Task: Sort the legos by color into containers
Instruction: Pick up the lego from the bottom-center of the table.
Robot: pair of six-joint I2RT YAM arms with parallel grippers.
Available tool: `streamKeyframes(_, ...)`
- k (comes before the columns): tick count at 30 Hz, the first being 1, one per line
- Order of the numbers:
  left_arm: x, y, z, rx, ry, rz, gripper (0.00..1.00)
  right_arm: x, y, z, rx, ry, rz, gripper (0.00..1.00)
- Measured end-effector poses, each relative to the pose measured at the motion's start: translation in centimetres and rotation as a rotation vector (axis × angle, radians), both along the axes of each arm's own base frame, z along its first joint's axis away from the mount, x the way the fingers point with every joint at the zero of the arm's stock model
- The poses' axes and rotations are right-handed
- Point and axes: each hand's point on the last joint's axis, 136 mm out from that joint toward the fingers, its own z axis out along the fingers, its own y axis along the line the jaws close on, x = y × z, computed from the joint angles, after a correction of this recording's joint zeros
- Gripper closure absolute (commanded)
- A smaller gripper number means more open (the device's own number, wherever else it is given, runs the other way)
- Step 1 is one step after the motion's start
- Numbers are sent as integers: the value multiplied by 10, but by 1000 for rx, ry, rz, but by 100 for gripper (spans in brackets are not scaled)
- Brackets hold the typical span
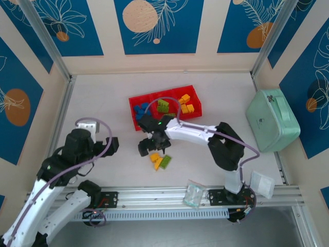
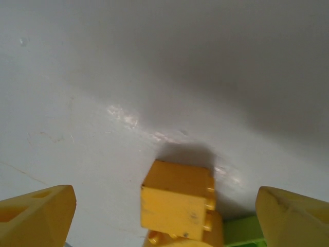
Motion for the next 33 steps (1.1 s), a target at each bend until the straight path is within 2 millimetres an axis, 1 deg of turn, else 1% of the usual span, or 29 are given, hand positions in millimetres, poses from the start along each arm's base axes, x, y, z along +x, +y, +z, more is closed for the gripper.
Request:
streamKeyframes(3, -8, 4, 2, -18, -47, -4, 1, -11, 2, -12, -59, 11, 30, 12)
streamKeyframes(5, -10, 6, 2, -25, -61, -4, 1, -14, 0, -18, -91, 18, 36, 14)
streamKeyframes(10, -11, 6, 0, -25, -61, -4, 1, -12, -10, -26, -148, 19, 25, 18)
streamKeyframes(16, -10, 6, 0, -25, -61, -5, 1, -10, -14, -28, -170, 14, 22, 24)
streamKeyframes(24, -9, 3, -1, -32, -63, -11, 0, -8, -8, -41, -193, 24, 41, 40)
streamKeyframes(27, -9, 3, -2, -32, -62, -11, 1, -7, -11, -45, -227, 7, 48, 49)
streamKeyframes(32, -8, 3, -6, -29, -57, -12, 1, -4, -13, -44, -245, -25, 59, 64)
streamKeyframes(33, -8, 3, -7, -29, -55, -12, 1, -3, -12, -43, -246, -31, 59, 66)
